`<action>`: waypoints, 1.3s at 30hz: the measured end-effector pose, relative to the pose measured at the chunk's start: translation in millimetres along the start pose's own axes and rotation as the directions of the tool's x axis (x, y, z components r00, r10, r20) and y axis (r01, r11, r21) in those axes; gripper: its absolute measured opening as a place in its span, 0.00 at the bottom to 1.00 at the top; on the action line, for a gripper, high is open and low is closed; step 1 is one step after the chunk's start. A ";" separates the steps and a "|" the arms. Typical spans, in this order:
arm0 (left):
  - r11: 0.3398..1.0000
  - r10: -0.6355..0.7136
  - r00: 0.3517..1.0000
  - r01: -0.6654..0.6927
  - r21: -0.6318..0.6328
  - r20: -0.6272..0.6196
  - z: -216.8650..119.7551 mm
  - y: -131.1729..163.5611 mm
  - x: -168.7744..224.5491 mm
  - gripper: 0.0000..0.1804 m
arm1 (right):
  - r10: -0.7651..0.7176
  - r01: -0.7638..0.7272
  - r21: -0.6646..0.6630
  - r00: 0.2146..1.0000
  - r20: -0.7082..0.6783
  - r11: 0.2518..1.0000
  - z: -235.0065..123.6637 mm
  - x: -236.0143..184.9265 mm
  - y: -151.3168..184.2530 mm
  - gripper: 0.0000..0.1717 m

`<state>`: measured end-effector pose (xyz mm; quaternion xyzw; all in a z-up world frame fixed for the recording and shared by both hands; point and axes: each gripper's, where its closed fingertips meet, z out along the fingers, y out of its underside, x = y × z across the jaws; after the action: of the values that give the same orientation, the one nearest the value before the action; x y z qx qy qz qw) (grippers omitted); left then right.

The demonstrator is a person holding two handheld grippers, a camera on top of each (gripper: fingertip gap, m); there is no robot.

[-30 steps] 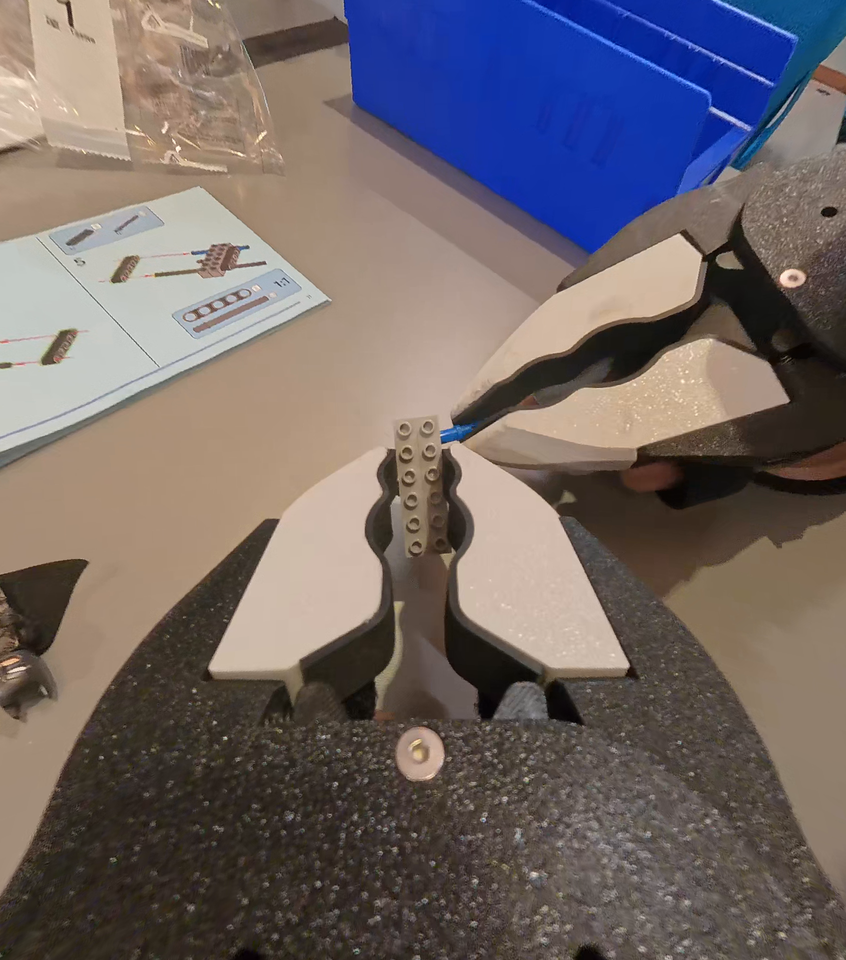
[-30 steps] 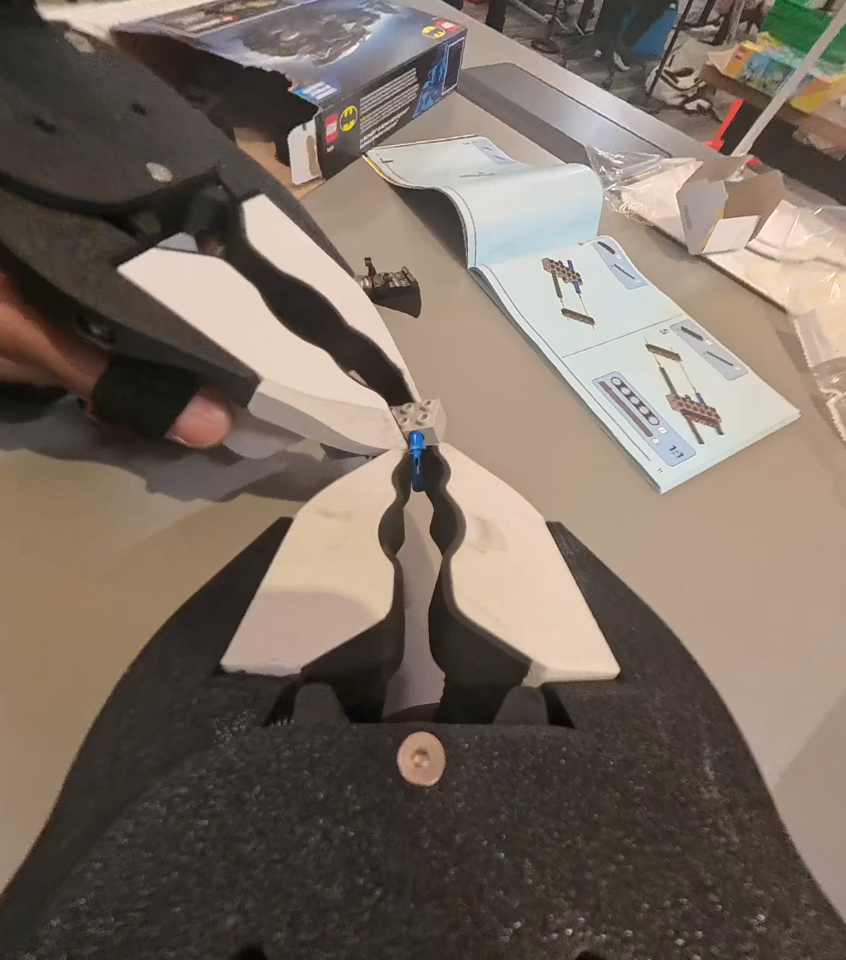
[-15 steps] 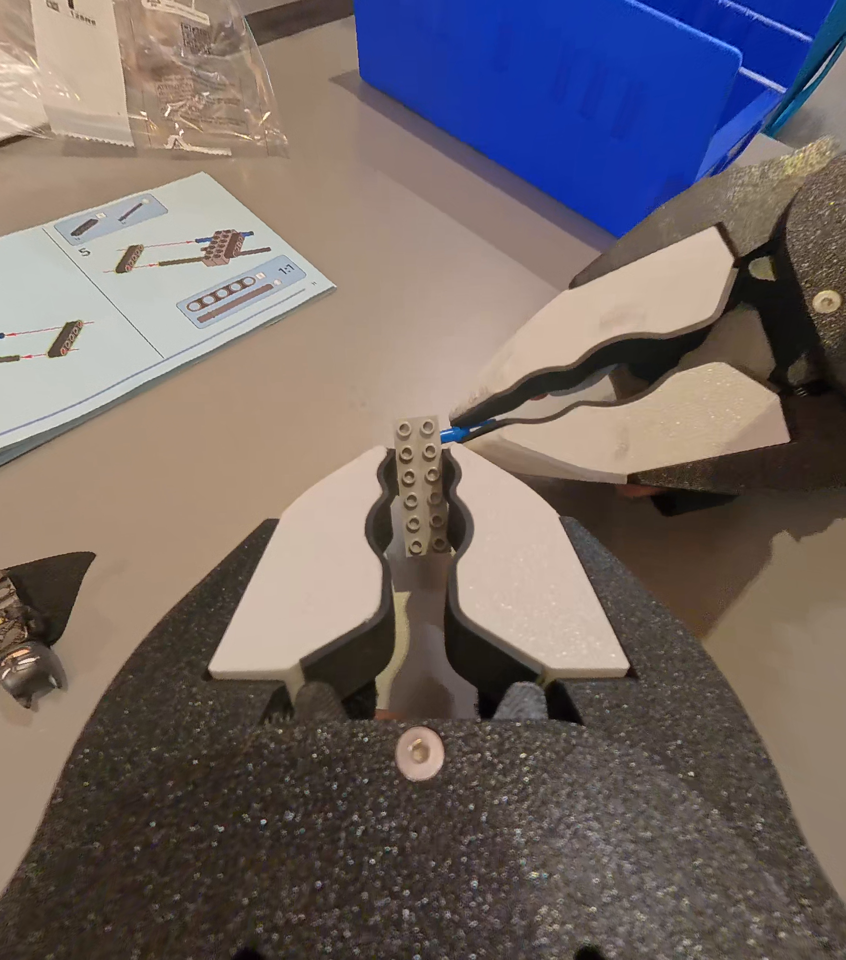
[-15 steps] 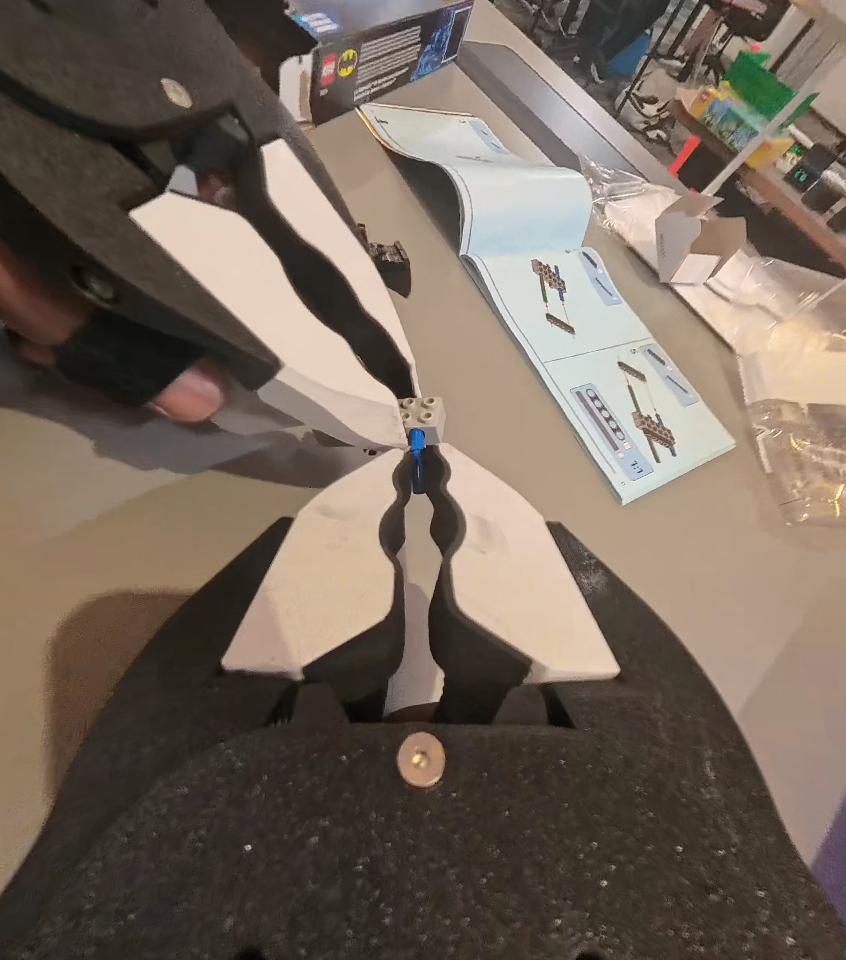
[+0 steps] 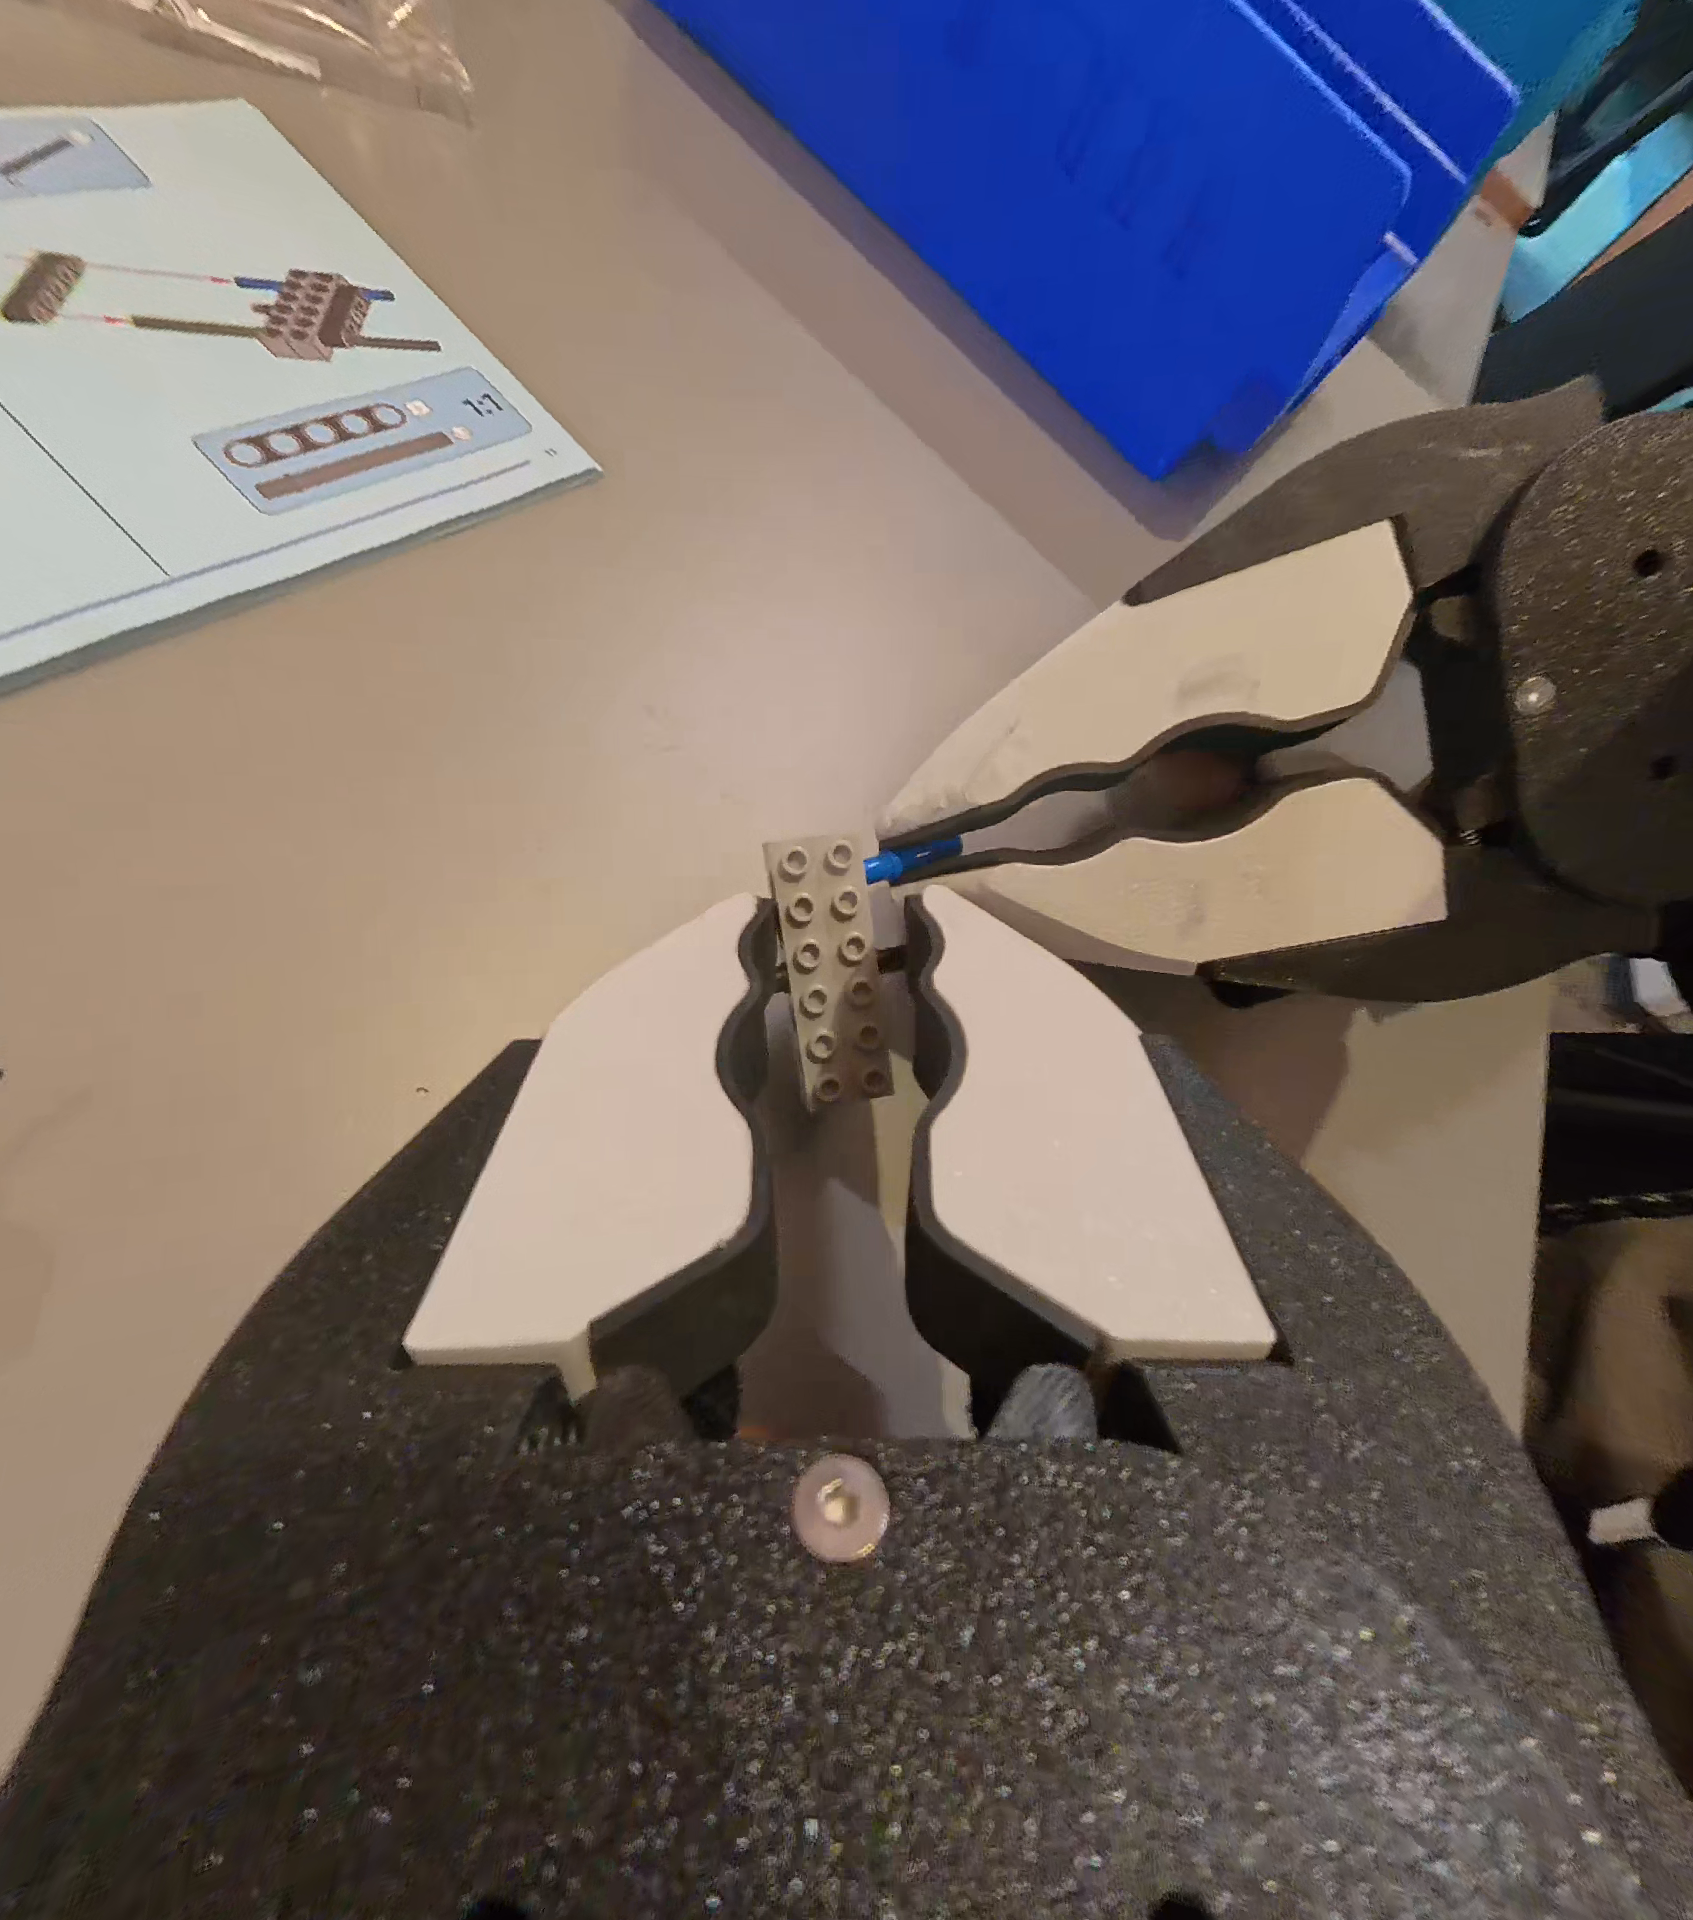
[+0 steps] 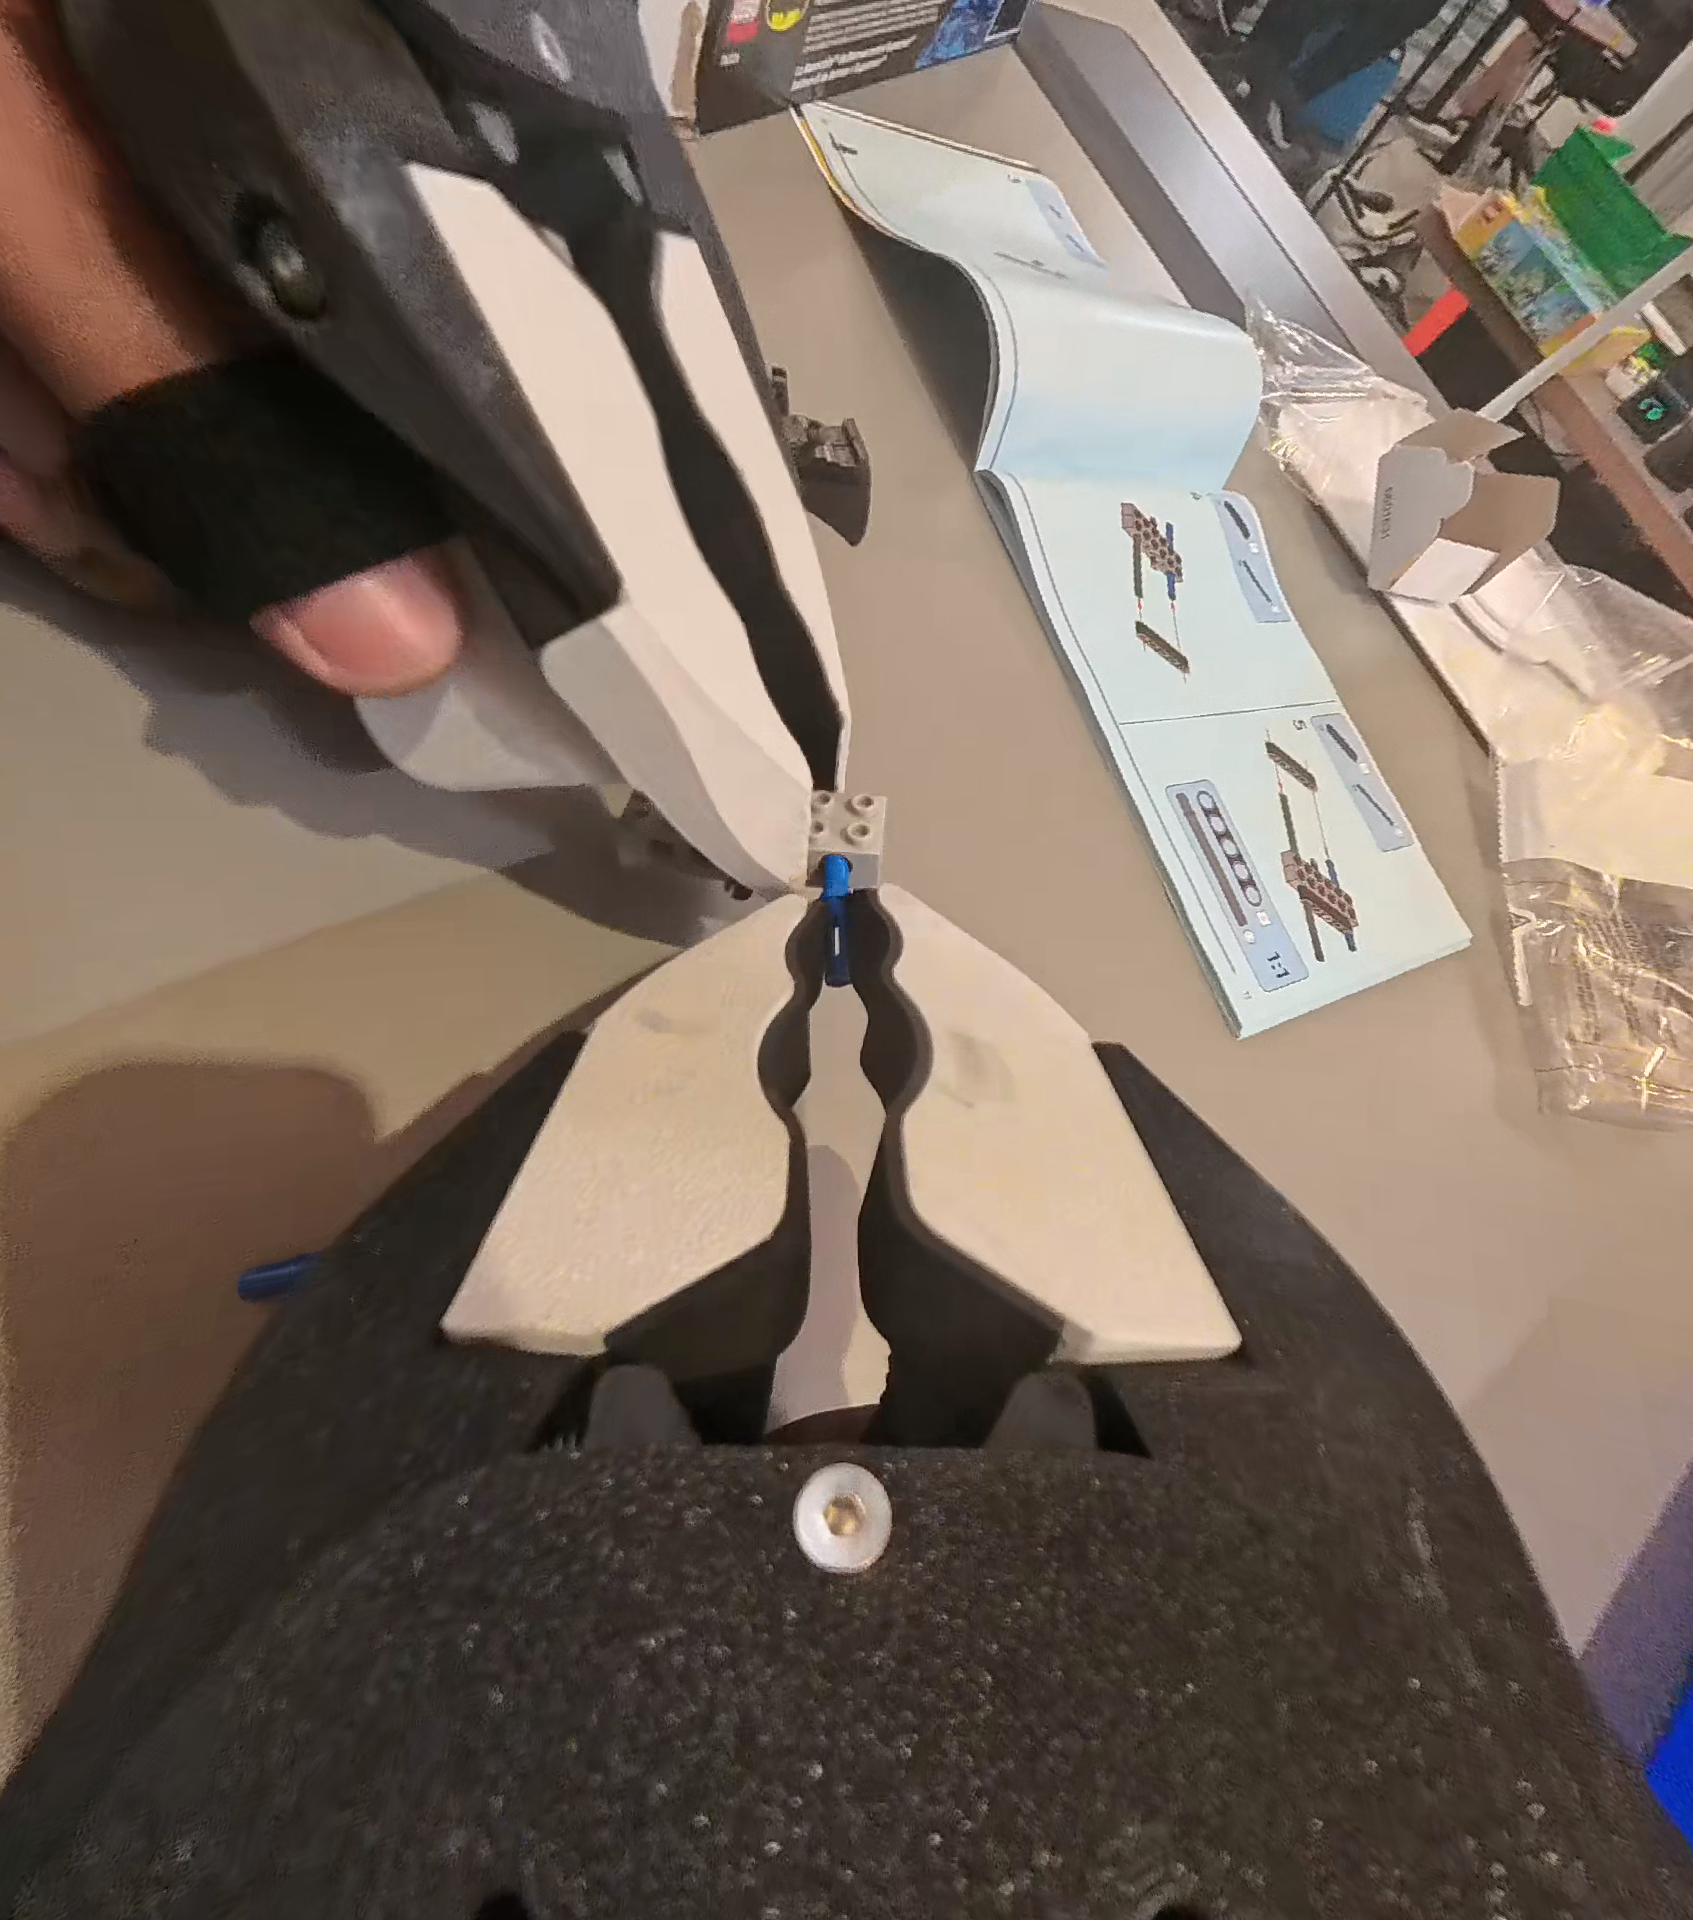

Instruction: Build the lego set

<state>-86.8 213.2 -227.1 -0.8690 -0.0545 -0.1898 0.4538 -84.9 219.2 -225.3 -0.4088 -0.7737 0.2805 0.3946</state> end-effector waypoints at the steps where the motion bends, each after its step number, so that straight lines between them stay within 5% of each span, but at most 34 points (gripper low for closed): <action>1: 1.000 -0.015 1.000 0.015 0.001 -0.019 -0.5 -0.2 0.3 0.13 | -0.004 0.004 0.006 1.000 0.008 1.000 0.0 -0.8 -0.6 0.03; 14: 0.998 -0.055 0.995 0.058 0.026 -0.081 -4.2 -3.2 1.1 0.09 | 0.057 -0.057 0.011 0.997 0.060 0.998 -3.2 -0.5 -3.5 0.03; 27: 0.984 0.176 0.968 -0.180 0.008 0.179 -0.9 -2.8 -2.1 0.09 | 0.225 -0.223 -0.032 0.965 0.137 0.974 -1.2 -1.5 -2.0 0.02; 39: 0.911 0.405 0.859 -0.407 -0.063 0.312 1.7 -1.8 -2.3 0.09 | 0.347 -0.328 -0.118 0.910 0.226 0.937 -1.6 -4.5 5.4 0.02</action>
<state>-89.0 215.9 -227.5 -0.8788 0.0569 0.0529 0.4708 -79.8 218.3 -230.2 -0.5137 -0.7441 0.3623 0.2262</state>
